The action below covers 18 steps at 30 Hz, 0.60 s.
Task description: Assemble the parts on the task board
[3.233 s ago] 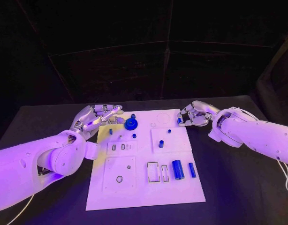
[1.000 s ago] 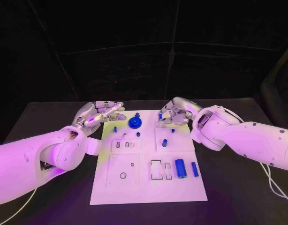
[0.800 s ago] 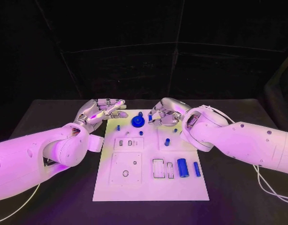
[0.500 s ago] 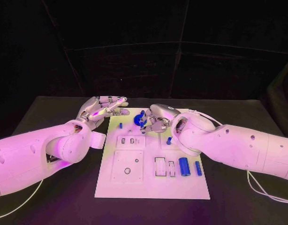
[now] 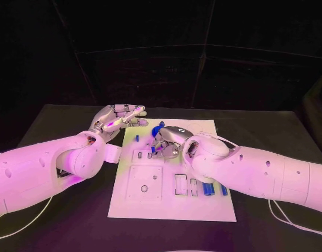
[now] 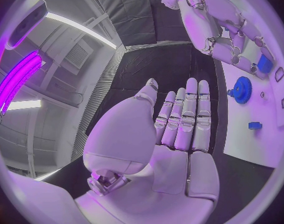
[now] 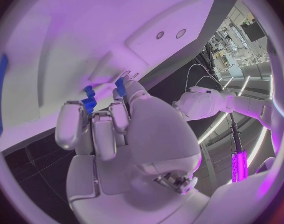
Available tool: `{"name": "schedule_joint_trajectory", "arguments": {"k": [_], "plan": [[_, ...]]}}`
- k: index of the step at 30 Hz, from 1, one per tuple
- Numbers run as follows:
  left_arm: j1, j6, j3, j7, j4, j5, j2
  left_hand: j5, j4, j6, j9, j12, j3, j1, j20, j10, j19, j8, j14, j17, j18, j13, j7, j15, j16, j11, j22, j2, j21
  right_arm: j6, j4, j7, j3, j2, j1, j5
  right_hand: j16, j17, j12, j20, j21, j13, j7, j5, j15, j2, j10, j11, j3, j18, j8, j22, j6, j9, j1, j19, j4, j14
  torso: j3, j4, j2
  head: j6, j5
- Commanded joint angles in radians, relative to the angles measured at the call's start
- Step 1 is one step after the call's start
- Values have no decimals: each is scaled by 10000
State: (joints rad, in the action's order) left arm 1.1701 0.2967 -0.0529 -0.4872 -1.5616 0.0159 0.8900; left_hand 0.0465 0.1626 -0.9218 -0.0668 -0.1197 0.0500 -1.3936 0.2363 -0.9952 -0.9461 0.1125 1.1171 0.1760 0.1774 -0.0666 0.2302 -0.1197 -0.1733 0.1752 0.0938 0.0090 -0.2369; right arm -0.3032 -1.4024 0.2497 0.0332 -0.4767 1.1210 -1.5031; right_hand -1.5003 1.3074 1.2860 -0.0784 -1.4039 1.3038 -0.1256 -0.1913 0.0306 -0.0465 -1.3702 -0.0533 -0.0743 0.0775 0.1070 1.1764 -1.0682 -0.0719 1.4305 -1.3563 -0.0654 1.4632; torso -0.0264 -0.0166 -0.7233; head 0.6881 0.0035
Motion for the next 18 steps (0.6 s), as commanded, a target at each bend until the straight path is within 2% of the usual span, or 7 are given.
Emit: {"name": "schedule_joint_trajectory", "arguments": {"k": [1, 11, 18], "plan": [[17, -28, 10, -93, 8, -45, -28, 29, -68, 14, 7, 63, -15, -4, -3, -1, -49, -46, -13, 16, 56, 7, 14, -59, 42, 29, -13, 111, 21, 163, 34, 137, -2, 53, -36, -441, -22, 1314, -39, 41, -5, 8, 83, -49, 62, -45, -229, 204, -73, 21, -7, -5, -179, -4, 0, -11, 0, 792, 24, 0, -21, 31, 45], [16, -75, 9, -72, 57, -45, -73, 29, -76, 1, 4, 60, -14, -4, -2, -17, -47, -43, -18, 20, 56, 4, 9, -60, 54, 25, -18, 119, 28, 414, 42, 223, 0, 50, -106, -602, -20, 1310, -50, 42, -1, 0, 80, -51, 62, -33, -222, 201, -80, 23, -12, -13, -172, -1, -5, -6, 5, 791, 24, 22, -3, 109, 76], [15, -96, 9, -57, 74, -45, -77, 29, -76, 1, 4, 60, -14, -4, -2, -17, -47, -43, -18, 20, 56, 4, 9, -60, 54, 25, -18, 119, 28, 553, -75, 342, 1, -92, -112, -698, -15, 1302, -58, 42, 4, -5, 74, -52, 60, -4, -216, 198, -89, 24, -20, -23, -166, 2, -22, 0, 11, 789, 15, 10, 1, 137, 78]]}}
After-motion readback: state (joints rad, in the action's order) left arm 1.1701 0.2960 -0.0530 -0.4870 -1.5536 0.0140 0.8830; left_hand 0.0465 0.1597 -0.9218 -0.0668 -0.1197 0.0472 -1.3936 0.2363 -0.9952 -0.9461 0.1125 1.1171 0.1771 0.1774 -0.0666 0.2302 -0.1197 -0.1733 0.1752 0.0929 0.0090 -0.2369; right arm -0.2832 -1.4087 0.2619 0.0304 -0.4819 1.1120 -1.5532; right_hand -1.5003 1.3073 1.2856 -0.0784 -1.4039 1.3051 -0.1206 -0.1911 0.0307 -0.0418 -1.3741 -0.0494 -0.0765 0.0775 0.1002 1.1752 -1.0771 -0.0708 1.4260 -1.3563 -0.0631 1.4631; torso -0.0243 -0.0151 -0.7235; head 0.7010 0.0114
